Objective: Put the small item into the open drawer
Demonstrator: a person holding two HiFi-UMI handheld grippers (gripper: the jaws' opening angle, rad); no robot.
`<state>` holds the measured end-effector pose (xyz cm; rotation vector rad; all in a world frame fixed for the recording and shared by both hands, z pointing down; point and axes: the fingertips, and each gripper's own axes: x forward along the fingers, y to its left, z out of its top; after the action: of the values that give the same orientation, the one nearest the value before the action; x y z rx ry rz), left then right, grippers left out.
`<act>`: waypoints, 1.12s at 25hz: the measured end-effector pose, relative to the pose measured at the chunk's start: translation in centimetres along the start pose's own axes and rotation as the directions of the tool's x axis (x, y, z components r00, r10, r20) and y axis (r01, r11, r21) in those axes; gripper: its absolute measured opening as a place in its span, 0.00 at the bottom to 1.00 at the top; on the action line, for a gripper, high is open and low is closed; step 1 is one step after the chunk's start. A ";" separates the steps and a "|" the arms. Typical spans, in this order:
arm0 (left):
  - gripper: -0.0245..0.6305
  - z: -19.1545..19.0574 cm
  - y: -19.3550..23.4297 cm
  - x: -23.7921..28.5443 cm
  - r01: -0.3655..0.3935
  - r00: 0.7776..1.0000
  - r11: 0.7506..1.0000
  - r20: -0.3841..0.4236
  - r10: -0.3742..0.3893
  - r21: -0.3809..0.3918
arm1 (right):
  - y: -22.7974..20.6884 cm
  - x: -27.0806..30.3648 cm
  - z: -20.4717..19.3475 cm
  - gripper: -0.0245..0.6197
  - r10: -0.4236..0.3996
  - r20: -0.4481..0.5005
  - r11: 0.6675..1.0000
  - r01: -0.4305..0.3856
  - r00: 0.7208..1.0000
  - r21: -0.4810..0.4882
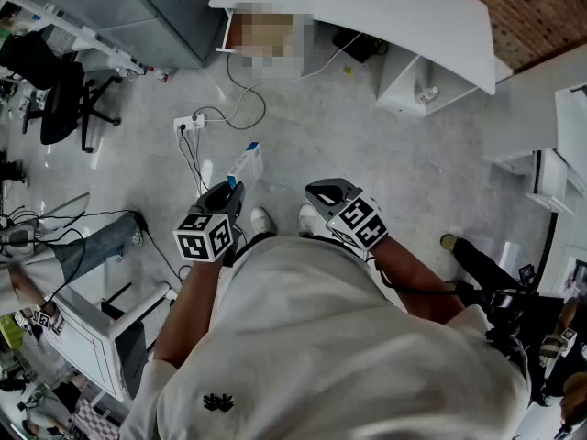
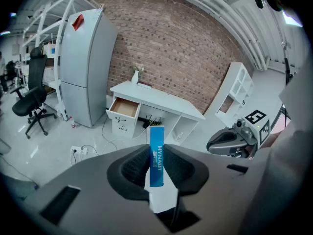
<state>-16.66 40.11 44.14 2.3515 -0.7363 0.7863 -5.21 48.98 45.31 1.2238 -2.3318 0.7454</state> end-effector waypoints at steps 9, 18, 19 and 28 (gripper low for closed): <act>0.18 0.1 -0.4 1.8 0.002 1.000 0.999 0.017 -0.002 -0.032 | -2.2 0.0 -1.8 0.08 -0.007 -0.027 1.000 0.006 1.000 -0.014; 0.18 4.7 3.9 6.6 0.045 0.999 0.999 0.012 -0.044 -0.027 | -7.1 3.7 2.0 0.09 -0.064 -0.002 0.998 0.064 0.998 0.006; 0.18 5.4 4.9 7.4 0.052 0.999 0.998 0.013 -0.052 -0.024 | -7.8 4.4 2.6 0.10 -0.077 -0.003 0.997 0.077 0.997 0.014; 0.18 15.8 14.8 15.2 0.094 0.996 0.996 0.010 -0.094 0.011 | -15.8 12.4 12.2 0.17 -0.120 -0.047 0.993 0.121 0.992 0.007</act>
<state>-10.09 14.81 48.18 2.3823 -0.6229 0.7393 0.12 26.22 47.18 1.3240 -2.1971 0.7372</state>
